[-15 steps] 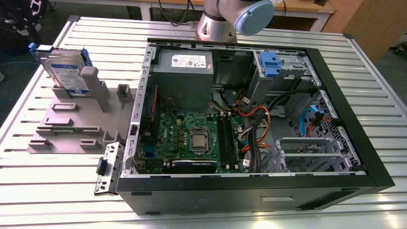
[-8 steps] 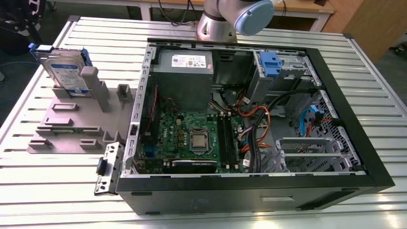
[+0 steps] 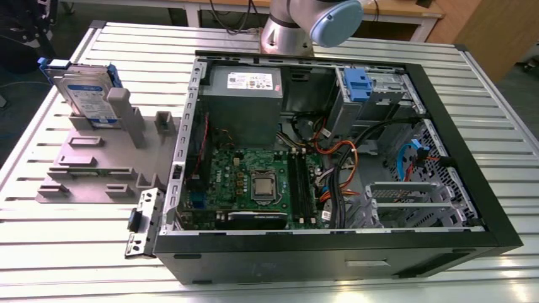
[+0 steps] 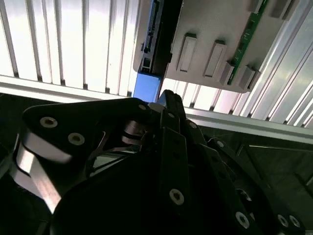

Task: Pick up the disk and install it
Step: 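Pick up the disk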

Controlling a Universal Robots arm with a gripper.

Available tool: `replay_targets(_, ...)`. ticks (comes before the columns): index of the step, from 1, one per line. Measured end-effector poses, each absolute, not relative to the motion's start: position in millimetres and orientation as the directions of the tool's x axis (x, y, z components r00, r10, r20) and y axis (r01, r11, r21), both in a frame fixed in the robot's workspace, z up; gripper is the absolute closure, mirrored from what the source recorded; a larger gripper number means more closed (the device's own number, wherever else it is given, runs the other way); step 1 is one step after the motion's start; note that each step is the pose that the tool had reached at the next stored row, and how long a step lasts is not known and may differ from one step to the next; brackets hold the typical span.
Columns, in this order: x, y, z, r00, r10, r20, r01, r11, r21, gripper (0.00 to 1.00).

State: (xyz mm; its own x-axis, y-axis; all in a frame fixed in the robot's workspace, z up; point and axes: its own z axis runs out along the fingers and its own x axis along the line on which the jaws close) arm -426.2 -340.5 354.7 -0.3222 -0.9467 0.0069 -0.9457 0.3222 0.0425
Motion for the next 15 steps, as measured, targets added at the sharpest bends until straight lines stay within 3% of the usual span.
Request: replay_targets(15,-426.2,-340.5,354.7,-0.258,-0.966,0.007,-0.965,0.258,0.042,0.89)
